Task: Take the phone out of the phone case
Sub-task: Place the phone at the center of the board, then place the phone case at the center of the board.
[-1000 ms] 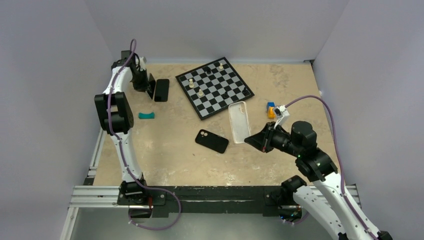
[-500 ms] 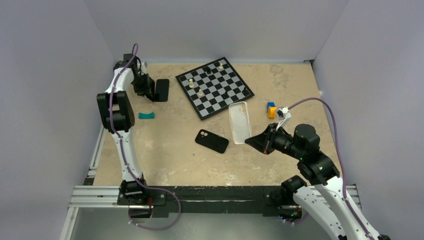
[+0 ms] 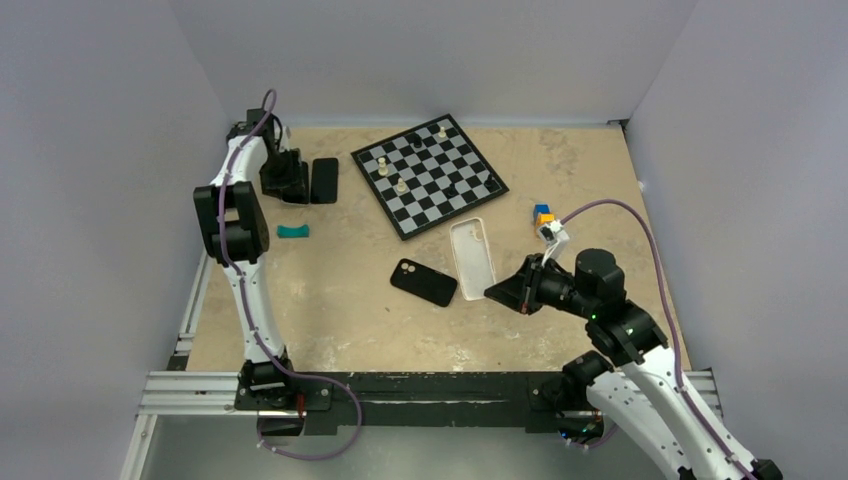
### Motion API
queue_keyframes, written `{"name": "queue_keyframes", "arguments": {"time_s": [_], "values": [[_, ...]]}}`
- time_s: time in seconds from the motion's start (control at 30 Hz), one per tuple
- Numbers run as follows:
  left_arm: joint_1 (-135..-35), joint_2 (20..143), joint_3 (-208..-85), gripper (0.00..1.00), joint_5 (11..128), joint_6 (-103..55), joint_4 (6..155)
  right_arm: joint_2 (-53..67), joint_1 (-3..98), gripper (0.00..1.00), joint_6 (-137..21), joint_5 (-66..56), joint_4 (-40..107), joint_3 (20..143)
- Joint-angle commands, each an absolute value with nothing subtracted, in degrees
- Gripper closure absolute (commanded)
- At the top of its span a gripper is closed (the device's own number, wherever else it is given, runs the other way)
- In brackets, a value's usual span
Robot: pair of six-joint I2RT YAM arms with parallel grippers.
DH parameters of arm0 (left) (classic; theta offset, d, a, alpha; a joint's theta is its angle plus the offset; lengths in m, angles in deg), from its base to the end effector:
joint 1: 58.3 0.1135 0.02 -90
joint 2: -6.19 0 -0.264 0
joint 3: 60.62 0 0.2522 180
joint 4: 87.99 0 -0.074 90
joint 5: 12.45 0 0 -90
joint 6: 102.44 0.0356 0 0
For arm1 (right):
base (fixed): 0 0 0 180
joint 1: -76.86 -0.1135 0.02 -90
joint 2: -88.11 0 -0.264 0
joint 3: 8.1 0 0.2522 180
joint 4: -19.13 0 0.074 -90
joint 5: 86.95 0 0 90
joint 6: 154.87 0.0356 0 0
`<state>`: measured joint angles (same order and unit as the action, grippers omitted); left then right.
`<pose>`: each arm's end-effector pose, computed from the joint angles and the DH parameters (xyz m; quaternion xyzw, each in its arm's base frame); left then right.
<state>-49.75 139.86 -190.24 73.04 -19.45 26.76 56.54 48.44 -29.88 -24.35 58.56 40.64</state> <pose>0.4875 0.0705 0.1842 -0.1261 0.9749 -0.0363 0.1800 0.1098 0.0781 0.2862 -0.0856 0.8129 0.4519 0.3573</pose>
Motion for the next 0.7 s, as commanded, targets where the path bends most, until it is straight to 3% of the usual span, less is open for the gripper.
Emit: {"name": "queue_keyframes", "arguments": {"time_s": [0.0,0.17,0.33,0.5,0.67], "values": [[-49.8,129.1,-189.0,0.03,77.1,-22.0,29.3,52.9,42.7,1.0,-29.1,-23.9,55.1,39.5],[-50.3,117.2,-184.4,0.0,79.1,-25.1,30.5,43.9,31.8,1.0,-28.6,-21.4,50.3,39.0],[-53.3,99.0,-169.6,0.0,67.9,-29.6,40.4,28.8,25.3,1.0,-31.9,-22.0,45.5,42.0],[-59.0,83.5,-155.1,0.0,65.3,-31.0,52.1,12.1,24.0,1.0,-41.5,-30.2,45.4,51.2],[-63.5,78.0,-148.1,0.01,65.9,-29.8,56.5,0.9,25.0,1.0,-51.9,-33.7,54.0,58.5]]}}
